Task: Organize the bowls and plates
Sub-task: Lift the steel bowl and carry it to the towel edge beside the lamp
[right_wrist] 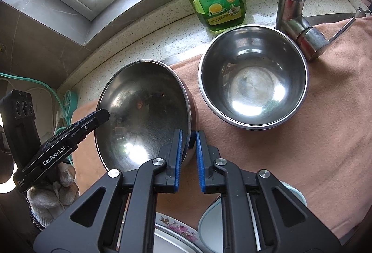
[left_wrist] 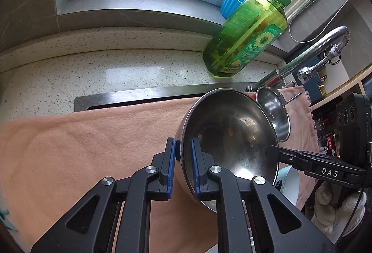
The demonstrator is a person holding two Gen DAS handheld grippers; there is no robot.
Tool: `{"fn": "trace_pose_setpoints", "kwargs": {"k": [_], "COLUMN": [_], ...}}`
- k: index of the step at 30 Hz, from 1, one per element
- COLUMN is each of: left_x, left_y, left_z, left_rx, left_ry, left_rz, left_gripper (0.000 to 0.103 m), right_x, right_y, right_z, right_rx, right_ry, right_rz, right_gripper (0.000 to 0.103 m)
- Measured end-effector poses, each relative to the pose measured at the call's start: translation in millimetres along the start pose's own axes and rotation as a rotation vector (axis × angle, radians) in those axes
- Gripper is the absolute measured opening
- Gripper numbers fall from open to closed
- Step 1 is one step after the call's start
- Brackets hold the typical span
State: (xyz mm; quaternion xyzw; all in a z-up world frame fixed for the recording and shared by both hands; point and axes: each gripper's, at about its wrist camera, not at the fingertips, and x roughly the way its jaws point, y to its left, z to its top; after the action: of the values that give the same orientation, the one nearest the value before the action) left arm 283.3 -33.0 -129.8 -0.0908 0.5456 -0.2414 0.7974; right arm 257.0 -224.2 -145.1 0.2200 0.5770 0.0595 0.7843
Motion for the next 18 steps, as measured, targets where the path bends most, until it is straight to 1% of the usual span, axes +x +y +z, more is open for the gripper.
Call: {"fn": "trace_pose_setpoints", "kwargs": {"k": [9,18], "left_x": [-26,-70], "left_y": [7,24], "left_z": [-14,-47], "left_rx": [-0.036,-0.112], "left_ry": [-0.045,-0.118], "left_rz": [0.023,0.068], "left_gripper": [0.012,0.012], "right_x": [-5,-6], "right_y": [21,59], "right_z": [-7,-26], "right_rx": [-0.050,-0.149], "right_ry": [0.011,0.045], "right_rz": [0.033,0.082], "right_gripper": [0.012,0.012]}}
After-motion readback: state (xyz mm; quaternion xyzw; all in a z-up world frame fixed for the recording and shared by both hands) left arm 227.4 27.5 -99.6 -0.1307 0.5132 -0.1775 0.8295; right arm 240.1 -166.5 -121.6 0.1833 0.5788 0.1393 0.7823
